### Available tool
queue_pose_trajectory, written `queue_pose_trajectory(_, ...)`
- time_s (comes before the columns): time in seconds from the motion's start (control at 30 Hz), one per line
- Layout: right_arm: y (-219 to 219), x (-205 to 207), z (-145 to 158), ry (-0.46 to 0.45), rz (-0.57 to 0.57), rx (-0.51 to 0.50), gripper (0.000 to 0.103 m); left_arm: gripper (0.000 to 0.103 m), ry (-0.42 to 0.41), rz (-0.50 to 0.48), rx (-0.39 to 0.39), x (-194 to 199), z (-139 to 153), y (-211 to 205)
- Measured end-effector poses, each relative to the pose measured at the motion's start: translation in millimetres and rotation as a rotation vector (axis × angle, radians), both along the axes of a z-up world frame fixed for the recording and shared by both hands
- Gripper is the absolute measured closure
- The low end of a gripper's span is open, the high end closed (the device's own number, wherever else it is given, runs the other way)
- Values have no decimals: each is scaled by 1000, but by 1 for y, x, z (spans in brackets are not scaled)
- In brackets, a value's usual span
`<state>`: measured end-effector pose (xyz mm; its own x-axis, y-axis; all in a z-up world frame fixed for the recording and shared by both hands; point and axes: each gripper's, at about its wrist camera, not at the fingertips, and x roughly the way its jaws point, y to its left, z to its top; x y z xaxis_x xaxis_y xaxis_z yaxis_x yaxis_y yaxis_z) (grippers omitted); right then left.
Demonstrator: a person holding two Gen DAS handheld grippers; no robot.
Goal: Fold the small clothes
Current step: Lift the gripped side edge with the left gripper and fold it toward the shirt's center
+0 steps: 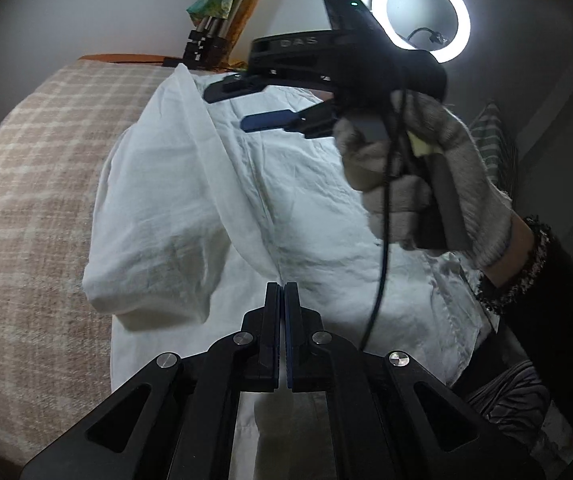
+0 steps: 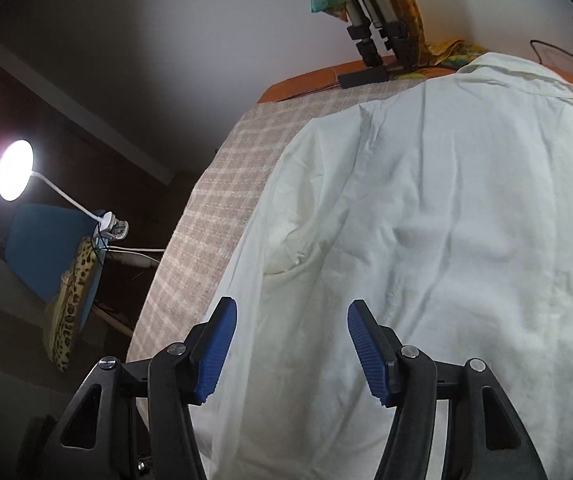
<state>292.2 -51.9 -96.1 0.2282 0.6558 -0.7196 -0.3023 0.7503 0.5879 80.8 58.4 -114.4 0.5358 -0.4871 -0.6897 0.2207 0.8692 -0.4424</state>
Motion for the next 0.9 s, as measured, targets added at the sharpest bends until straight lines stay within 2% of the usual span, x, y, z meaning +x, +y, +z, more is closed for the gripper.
queue_pose_trajectory(0.07, 11, 10, -10, 8, -6, 7, 42, 103, -1, -8, 10, 1, -2, 0)
queue_pose_trajectory(0.1, 15, 15, -13, 13, -3, 11, 49, 103, -3, -11, 17, -1, -3, -1)
queue_pose_trajectory(0.13, 20, 17, -17, 18, 7, 14, 69, 103, -3, -15, 24, -1, -4, -2)
queue_pose_trajectory(0.2, 26, 21, -19, 18, 20, -8, 95, 103, 4, -38, 35, 0, -6, -6)
queue_pose_trajectory(0.23, 28, 20, -17, -6, 14, -53, 101, 103, 3, -54, 45, -1, -6, -7)
queue_pose_trajectory(0.27, 27, 18, -15, -37, 5, -101, 102, 102, 0, -64, 61, -4, -5, -8)
queue_pose_trajectory(0.37, 15, 21, -18, -41, -56, -192, 103, 91, -6, -91, 82, -15, 3, -6)
queue_pose_trajectory(0.43, 9, 20, -22, -33, -72, -214, 103, 76, -32, -80, 89, -28, 12, 0)
queue_pose_trajectory(0.57, 4, 11, -20, -52, -68, -232, 97, 75, -65, -7, 89, -50, 24, 26)
queue_pose_trajectory(0.6, 3, 9, -19, -57, -72, -244, 83, 75, -66, 14, 88, -57, 24, 33)
queue_pose_trajectory(0.63, 4, 10, -18, -60, -78, -249, 79, 75, -60, 27, 91, -59, 21, 42)
queue_pose_trajectory(0.73, 2, 1, -11, -66, -70, -255, 77, 75, -29, 32, 97, -64, 11, 51)
queue_pose_trajectory(0.8, 6, -9, -5, -93, -55, -275, 71, 75, -2, 21, 83, -64, 3, 51)
queue_pose_trajectory(0.9, 12, -32, 8, -137, -4, -277, 70, 75, 14, -41, 89, -64, -4, 34)
